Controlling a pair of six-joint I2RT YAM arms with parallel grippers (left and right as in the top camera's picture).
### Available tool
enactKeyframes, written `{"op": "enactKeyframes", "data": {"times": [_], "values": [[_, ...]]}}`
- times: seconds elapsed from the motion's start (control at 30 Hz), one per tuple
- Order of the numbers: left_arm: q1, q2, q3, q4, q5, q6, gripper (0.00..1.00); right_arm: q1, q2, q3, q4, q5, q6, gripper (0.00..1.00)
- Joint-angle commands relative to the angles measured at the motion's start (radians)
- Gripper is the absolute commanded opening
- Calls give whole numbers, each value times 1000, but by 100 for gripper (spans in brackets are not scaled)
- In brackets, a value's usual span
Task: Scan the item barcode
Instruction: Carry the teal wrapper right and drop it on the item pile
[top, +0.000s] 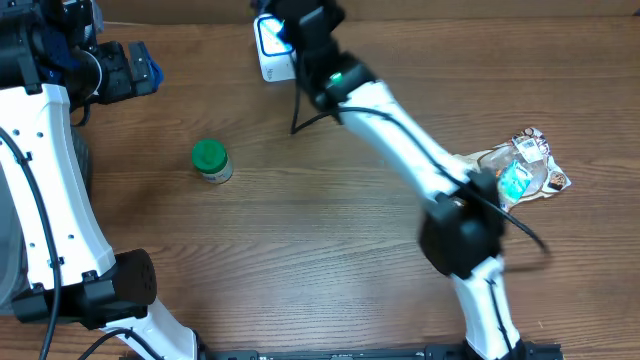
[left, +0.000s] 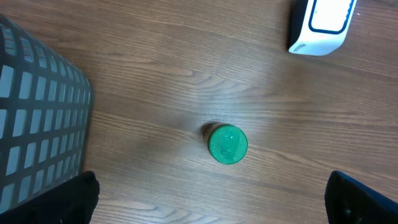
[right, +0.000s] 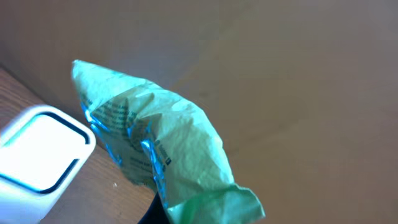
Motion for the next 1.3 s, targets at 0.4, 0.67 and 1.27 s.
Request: {"op": "enactKeyframes", "data": {"times": [0.4, 0.67, 1.27], "values": [[-7, -3, 1, 1, -6, 19, 99, -294, -491, 23, -958, -553, 929, 4], [-7, -3, 1, 1, -6, 19, 99, -468, -441, -39, -1291, -553, 990, 4], [-7, -3, 1, 1, -6, 19, 100, -593, -431, -706, -849, -404, 855, 4]]}}
